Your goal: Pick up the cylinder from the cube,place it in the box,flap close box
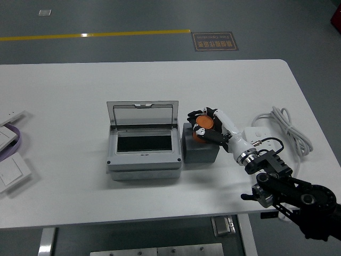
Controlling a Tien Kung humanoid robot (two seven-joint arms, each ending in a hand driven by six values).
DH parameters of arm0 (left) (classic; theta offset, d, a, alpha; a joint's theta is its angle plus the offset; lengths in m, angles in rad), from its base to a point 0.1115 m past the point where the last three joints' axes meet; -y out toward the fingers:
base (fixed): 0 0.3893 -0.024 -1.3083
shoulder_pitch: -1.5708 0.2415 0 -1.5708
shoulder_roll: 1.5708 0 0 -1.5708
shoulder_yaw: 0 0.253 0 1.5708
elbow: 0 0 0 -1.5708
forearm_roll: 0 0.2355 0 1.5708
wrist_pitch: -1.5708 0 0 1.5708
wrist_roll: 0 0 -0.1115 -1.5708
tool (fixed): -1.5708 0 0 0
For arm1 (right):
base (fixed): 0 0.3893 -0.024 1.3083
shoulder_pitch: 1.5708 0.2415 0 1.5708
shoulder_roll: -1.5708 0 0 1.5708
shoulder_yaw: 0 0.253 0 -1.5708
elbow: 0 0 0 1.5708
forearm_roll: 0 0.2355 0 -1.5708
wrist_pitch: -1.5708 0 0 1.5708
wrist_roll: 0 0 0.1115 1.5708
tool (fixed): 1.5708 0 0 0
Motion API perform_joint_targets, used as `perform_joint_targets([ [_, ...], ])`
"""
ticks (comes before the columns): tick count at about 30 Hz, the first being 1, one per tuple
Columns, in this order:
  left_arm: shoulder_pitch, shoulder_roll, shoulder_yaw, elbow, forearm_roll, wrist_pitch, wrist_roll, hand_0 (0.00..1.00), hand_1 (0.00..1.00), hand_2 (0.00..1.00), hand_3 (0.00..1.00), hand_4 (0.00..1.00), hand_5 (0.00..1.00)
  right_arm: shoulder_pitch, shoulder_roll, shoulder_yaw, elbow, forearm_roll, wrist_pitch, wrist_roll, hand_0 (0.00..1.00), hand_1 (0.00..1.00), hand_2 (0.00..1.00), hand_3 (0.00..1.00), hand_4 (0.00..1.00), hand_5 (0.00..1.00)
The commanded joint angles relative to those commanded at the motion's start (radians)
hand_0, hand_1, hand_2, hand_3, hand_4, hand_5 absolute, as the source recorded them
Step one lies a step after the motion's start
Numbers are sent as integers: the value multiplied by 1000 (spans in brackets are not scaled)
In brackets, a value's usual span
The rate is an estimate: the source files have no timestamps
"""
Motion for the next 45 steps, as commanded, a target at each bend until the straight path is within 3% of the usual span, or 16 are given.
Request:
perform_joint_targets([
  [1, 0, 0, -1, 0, 0, 0, 0, 608, 560, 578, 606, 738, 227, 0, 0, 0, 0, 0, 0, 0, 547, 484, 439, 339, 2, 2],
  [7, 0, 1, -4, 0, 3, 5, -4, 608, 560, 578, 606, 738, 227, 2, 1, -2, -3, 5, -7, 4, 547, 484, 439, 339, 2, 2],
  [8, 0, 1, -4, 0, 3, 7, -6, 608, 559, 578, 606, 736, 227, 2, 1, -3, -3, 5, -9, 5, 519, 439, 391, 285, 2, 2],
  [26, 0, 3, 0, 3, -2, 15, -14, 606, 555, 573, 606, 733, 229, 8, 4, -11, -9, -2, -4, 0, 500, 423, 374, 278, 2, 2],
  [37, -1, 3, 2, 4, -2, 18, -17, 605, 555, 572, 607, 732, 228, 11, 3, -13, -19, 10, 11, 33, 499, 424, 376, 278, 2, 2],
  [38, 0, 3, 2, 4, -2, 18, -17, 605, 554, 571, 606, 731, 227, 11, 2, -14, -19, 10, 12, 36, 558, 464, 413, 346, 87, 2],
  [43, 0, 3, 2, 4, -1, 19, -18, 605, 554, 571, 606, 731, 227, 11, 1, -17, -19, 10, 17, 42, 558, 464, 413, 346, 87, 2],
  [44, -1, 3, 2, 4, -1, 19, -18, 604, 554, 570, 605, 729, 225, 12, 1, -17, -19, 10, 18, 43, 678, 564, 513, 516, 508, 2],
  [45, -1, 3, 1, 4, -1, 19, -18, 604, 554, 570, 605, 729, 225, 12, 1, -18, -19, 10, 19, 43, 678, 564, 513, 516, 508, 2],
])
